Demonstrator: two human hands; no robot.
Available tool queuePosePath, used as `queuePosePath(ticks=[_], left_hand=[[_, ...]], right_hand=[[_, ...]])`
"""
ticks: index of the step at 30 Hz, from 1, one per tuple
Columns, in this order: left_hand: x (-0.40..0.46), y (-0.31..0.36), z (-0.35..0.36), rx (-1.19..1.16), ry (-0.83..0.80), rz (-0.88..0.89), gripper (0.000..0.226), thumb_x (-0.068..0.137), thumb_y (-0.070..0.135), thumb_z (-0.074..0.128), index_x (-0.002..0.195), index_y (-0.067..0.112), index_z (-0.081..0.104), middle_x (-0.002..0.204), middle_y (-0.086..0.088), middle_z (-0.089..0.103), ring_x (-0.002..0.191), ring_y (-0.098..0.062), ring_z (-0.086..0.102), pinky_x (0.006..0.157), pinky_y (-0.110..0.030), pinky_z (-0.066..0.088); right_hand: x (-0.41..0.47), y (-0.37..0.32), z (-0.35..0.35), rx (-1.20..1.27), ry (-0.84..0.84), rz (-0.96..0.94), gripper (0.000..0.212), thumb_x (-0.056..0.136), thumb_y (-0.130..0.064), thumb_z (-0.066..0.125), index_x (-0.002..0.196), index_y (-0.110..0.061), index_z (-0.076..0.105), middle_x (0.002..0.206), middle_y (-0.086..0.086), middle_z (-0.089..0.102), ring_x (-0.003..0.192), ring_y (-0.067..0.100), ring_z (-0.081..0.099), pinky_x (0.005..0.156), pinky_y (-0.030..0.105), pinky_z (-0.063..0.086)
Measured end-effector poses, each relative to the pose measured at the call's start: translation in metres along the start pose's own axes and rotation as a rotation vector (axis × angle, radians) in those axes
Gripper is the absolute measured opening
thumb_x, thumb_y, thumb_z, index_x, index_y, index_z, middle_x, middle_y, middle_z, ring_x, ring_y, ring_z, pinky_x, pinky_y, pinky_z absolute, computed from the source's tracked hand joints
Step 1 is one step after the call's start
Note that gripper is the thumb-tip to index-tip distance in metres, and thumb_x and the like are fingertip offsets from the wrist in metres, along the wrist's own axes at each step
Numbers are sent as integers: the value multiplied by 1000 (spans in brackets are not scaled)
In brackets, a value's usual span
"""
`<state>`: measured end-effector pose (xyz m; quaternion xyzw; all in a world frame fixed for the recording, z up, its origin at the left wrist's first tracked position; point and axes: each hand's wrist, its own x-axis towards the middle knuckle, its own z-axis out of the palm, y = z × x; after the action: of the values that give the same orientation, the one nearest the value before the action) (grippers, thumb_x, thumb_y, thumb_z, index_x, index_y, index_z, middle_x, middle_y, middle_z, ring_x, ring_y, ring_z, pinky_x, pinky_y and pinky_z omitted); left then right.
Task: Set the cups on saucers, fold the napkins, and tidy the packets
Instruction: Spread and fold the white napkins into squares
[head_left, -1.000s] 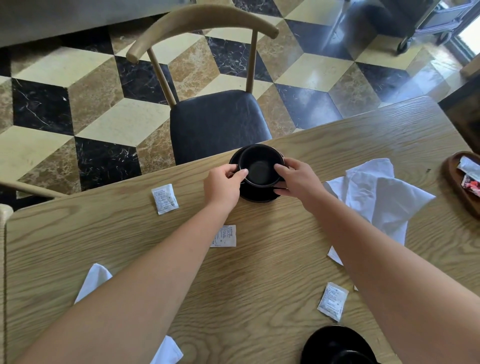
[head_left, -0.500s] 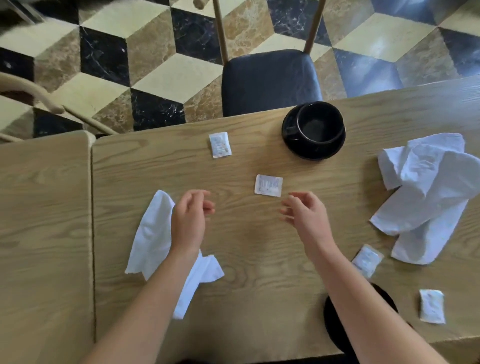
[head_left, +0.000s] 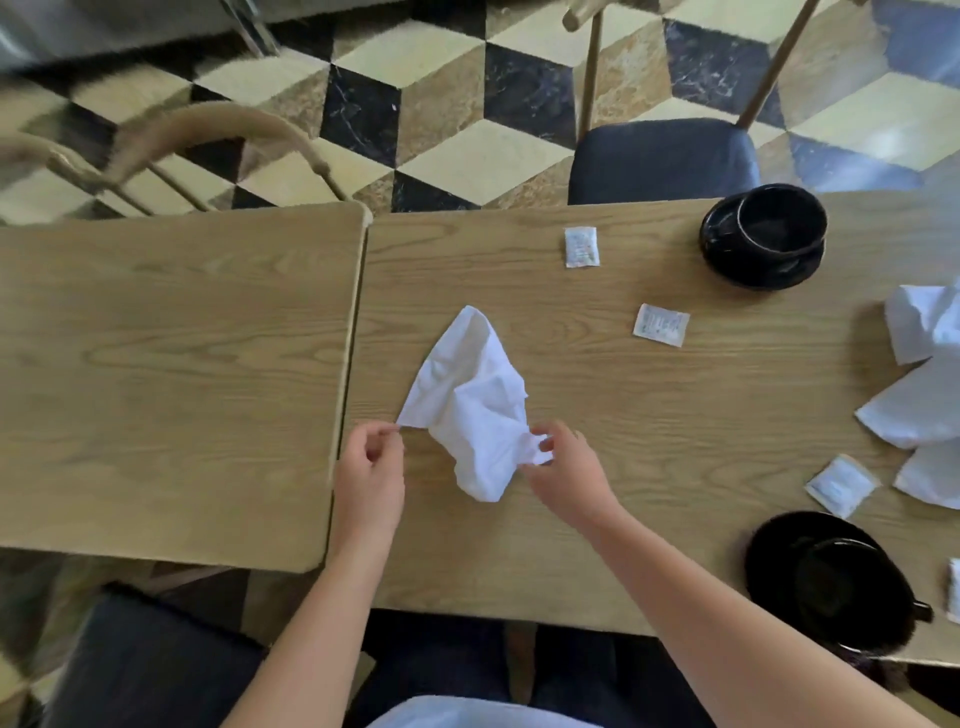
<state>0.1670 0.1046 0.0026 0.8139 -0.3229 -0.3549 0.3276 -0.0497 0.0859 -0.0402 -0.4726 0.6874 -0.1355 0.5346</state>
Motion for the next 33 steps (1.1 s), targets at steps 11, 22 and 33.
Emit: queuePosePath(ticks=[11, 22, 33], left_hand=[[29, -8, 34, -234, -552, -636, 26, 90, 12, 62, 115, 7, 64, 86, -10, 74, 73, -26, 73, 68, -40, 63], [25, 43, 19, -929, -529, -835, 13, 93, 8, 54, 83, 8, 63, 60, -6, 67, 44, -17, 62, 39, -21, 51], [26, 143, -39, -793, -227, -298, 17, 97, 28, 58, 90, 13, 56, 76, -9, 64, 68, -23, 63, 56, -29, 51]], right_hand=[[-17, -27, 27, -407, 228, -125, 22, 95, -21, 53, 106, -19, 72, 122, 0, 60, 114, 28, 45, 88, 41, 47], [-42, -95, -15, -13, 355, -195, 31, 91, -28, 59, 72, -10, 43, 61, -8, 42, 49, 7, 32, 44, 19, 29], [-61, -118, -128, -246, 407, -408, 39, 85, -32, 72, 64, -25, 41, 59, -9, 47, 55, 9, 40, 51, 32, 32]])
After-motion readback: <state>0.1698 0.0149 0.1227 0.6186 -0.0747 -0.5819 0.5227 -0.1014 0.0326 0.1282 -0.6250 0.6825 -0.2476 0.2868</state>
